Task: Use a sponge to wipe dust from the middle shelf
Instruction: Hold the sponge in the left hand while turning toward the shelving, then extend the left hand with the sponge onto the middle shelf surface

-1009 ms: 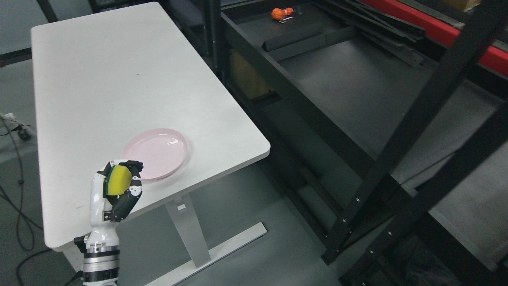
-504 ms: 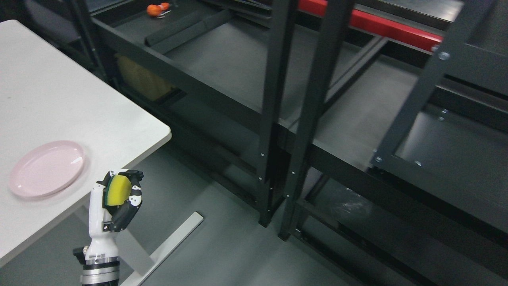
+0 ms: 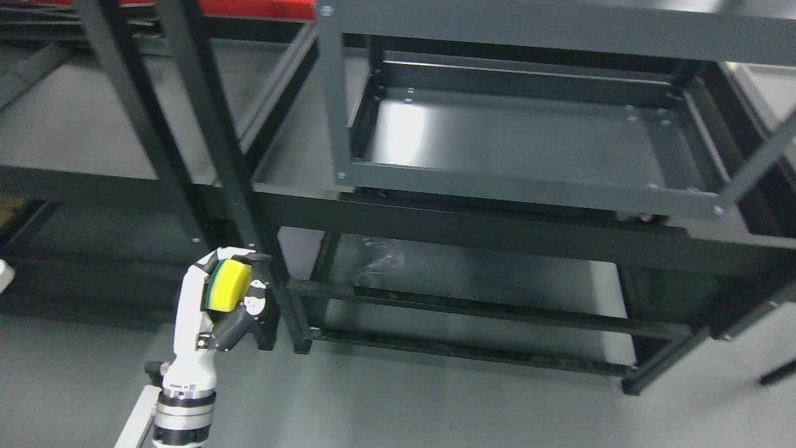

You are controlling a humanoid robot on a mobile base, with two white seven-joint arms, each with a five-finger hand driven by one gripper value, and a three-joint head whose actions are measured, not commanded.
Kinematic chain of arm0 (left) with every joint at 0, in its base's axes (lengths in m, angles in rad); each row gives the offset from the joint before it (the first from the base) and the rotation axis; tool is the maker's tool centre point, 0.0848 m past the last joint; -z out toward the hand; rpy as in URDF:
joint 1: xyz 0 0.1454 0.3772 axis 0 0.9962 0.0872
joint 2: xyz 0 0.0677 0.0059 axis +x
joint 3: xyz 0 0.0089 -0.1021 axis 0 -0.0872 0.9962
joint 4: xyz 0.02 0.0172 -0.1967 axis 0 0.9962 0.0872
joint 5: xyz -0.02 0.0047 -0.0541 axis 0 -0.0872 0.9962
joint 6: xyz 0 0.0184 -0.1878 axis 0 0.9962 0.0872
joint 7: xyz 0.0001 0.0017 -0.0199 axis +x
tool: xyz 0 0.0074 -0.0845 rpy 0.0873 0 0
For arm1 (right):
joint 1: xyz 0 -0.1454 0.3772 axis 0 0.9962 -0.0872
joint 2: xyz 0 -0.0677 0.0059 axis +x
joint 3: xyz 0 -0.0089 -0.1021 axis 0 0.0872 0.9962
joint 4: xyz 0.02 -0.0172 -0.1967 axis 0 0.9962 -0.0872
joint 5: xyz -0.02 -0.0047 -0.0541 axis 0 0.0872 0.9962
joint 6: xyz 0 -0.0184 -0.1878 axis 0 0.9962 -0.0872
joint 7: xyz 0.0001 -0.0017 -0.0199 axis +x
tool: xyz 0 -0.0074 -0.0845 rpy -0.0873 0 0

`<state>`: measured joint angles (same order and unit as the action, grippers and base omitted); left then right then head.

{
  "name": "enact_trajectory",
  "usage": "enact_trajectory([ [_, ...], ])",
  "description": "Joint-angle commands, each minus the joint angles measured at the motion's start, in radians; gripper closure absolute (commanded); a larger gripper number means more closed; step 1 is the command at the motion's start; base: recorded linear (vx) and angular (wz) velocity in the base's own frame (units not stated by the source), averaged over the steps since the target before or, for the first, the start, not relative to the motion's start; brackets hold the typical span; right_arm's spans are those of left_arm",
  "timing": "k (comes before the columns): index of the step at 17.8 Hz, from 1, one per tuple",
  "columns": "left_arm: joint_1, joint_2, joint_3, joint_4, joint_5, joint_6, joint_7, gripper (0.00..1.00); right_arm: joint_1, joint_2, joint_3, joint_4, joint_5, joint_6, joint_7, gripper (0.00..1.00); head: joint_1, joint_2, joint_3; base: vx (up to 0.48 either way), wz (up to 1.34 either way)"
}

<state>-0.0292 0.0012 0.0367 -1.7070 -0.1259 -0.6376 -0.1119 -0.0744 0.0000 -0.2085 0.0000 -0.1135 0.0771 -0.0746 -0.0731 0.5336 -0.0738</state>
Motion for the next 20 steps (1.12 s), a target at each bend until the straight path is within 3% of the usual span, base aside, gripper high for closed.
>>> enact_trajectory([
  [1,-0.347,0.016,-0.164,-0.013,-0.366,-0.1,-0.102,1.0,-0.001,-0.017,0.0,-0.017,0.0,0.0,0.001,0.0,0.0,0.0,0.0,-0.126,-1.02],
  [4,-0.633,0.016,-0.239,0.035,-0.605,-0.112,-0.13,1.0,-0.001,-0.017,0.0,-0.017,0.0,0.0,0.001,0.0,0.0,0.0,0.0,-0.117,-0.9],
  [7,-1.011,0.016,-0.305,0.162,-0.857,-0.116,-0.129,1.0,-0.001,-0.017,0.0,-0.017,0.0,0.0,0.001,0.0,0.0,0.0,0.0,-0.045,-0.49],
  [10,-1.26,0.016,-0.392,0.337,-0.949,-0.114,-0.112,1.0,0.001,-0.017,0.0,-0.017,0.0,0.0,0.001,0.0,0.0,0.0,0.0,0.038,0.1],
  [13,-1.385,0.016,-0.525,0.467,-1.008,-0.091,0.007,1.0,-0.001,-0.017,0.0,-0.017,0.0,0.0,0.001,0.0,0.0,0.0,0.0,0.06,0.26],
  [16,-1.396,0.016,-0.687,0.506,-1.008,-0.002,0.096,1.0,-0.001,-0.017,0.0,-0.017,0.0,0.0,0.001,0.0,0.0,0.0,0.0,0.067,0.18],
  [20,-1.39,0.016,-0.849,0.581,-1.006,0.026,0.156,1.0,-0.001,-0.017,0.0,-0.017,0.0,0.0,0.001,0.0,0.0,-0.001,0.0,0.049,-0.01],
])
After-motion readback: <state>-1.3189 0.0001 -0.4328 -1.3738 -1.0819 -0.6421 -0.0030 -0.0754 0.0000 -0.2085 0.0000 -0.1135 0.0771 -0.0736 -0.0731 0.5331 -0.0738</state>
